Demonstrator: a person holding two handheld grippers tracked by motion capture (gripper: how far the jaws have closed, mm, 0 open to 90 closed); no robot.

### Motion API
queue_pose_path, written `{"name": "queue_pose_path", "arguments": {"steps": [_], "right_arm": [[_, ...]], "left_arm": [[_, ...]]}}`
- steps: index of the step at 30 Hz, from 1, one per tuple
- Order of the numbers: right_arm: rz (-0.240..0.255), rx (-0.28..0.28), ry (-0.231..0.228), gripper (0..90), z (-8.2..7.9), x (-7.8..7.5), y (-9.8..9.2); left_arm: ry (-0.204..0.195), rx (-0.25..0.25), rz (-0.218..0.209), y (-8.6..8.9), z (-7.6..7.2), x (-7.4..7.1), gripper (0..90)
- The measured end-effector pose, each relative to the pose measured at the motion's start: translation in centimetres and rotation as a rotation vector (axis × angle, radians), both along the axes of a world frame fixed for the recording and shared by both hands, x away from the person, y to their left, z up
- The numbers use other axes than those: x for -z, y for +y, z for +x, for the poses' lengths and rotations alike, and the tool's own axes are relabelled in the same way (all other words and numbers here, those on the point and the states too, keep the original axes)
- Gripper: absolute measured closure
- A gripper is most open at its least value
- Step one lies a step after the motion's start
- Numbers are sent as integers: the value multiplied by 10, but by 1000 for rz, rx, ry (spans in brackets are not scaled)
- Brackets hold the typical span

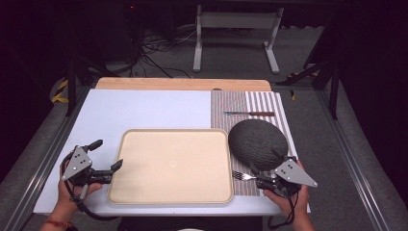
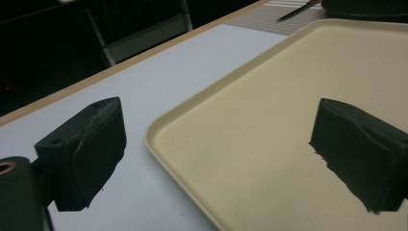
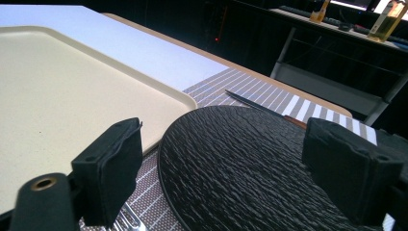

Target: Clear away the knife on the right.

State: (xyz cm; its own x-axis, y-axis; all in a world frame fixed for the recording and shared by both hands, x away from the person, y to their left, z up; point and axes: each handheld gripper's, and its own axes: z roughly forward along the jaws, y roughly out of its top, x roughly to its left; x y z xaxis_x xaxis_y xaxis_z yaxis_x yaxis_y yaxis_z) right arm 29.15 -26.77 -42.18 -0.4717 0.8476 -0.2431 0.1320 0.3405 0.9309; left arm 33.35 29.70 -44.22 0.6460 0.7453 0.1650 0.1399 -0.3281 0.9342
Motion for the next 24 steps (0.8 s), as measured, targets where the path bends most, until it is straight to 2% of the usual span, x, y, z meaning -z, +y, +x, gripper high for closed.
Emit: {"name": "queue_pose_path", "arguments": {"steps": [3, 6, 8, 14, 16, 17, 18, 22, 23, 24], "right_arm": [[1, -6, 7, 148, 1, 1, -1], [15, -6, 10, 144, 2, 2, -1], [18, -6, 18, 142, 3, 2, -1], [-20, -16, 14, 132, 5, -2, 8], [-14, -15, 20, 136, 7, -2, 8], [-8, -19, 26, 137, 8, -2, 8], [-26, -22, 30, 140, 13, -6, 9], [-29, -46, 45, 142, 19, -11, 9], [-24, -56, 73, 141, 26, -16, 9], [-24, -56, 73, 141, 26, -16, 9]], "left_arm": [[2, 1, -24, 0, -1, 0, 80], [2, 5, 12, -1, -7, -1, 84], [-9, 16, 9, -1, -9, 0, 85], [5, 31, 9, 6, -8, 1, 75], [11, 32, 2, 7, -8, 2, 75], [11, 34, -6, 8, -7, 2, 75], [18, 33, -7, 9, -6, 2, 70], [20, 38, 1, 8, -5, 2, 62], [25, 43, 5, 8, -5, 3, 61], [25, 43, 5, 8, -5, 3, 60]]}}
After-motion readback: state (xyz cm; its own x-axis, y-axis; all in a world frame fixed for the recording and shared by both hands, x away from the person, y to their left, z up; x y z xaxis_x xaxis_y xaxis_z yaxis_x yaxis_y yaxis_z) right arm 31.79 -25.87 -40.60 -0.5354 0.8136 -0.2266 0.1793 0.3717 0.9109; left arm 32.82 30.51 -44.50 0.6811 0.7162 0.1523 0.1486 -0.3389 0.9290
